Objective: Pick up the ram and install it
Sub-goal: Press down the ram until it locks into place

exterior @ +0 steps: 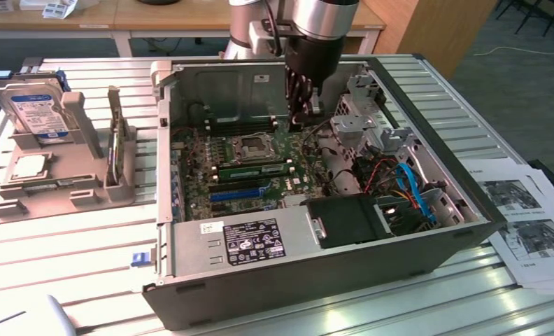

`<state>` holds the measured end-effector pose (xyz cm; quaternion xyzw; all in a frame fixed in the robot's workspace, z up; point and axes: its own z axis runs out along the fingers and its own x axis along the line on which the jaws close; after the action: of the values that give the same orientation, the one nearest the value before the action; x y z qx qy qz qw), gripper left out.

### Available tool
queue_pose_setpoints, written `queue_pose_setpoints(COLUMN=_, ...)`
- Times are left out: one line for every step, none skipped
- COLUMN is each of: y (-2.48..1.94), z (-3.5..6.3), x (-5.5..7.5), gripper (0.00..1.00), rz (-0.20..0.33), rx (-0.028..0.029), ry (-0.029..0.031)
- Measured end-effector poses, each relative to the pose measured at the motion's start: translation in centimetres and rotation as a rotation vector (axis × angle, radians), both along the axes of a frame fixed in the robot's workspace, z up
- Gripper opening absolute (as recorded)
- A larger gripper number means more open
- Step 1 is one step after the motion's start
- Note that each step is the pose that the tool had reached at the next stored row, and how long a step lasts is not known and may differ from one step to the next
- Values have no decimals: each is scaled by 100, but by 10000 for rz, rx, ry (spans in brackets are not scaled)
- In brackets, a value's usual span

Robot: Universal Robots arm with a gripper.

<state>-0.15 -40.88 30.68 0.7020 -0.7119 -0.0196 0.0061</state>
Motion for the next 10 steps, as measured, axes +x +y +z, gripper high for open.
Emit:
queue_pose_setpoints(y=0, z=-8, x=0, gripper=10, rz=0, rx=0, ry=0)
queue_pose_setpoints(y=0, z=-15, x=0, gripper=10, rz=0, rx=-2, ry=0)
queue_pose_setpoints(y=0, z=-22, x=0, gripper=10, rz=0, rx=-2, ry=0)
queue_pose_setpoints(y=0, z=-29, x=0, gripper=10, rz=0, rx=-2, ry=0)
queue_pose_setpoints(y=0, z=-35, x=0, gripper=10, rz=0, rx=-3, ry=0)
queue_pose_setpoints(y=0, z=-42, x=0, gripper=10, rz=0, rx=-3, ry=0)
queue_pose_setpoints(y=0, z=-50, x=0, gripper=10, rz=0, rx=-4, ry=0)
queue_pose_setpoints(y=0, z=-57, x=0, gripper=10, rz=0, rx=-6, ry=0)
queue_pose_setpoints(y=0, z=-65, x=0, gripper=10, rz=0, rx=-10, ry=0)
queue_pose_setpoints(y=0, z=-73, x=0, gripper=10, rz=0, rx=-12, ry=0)
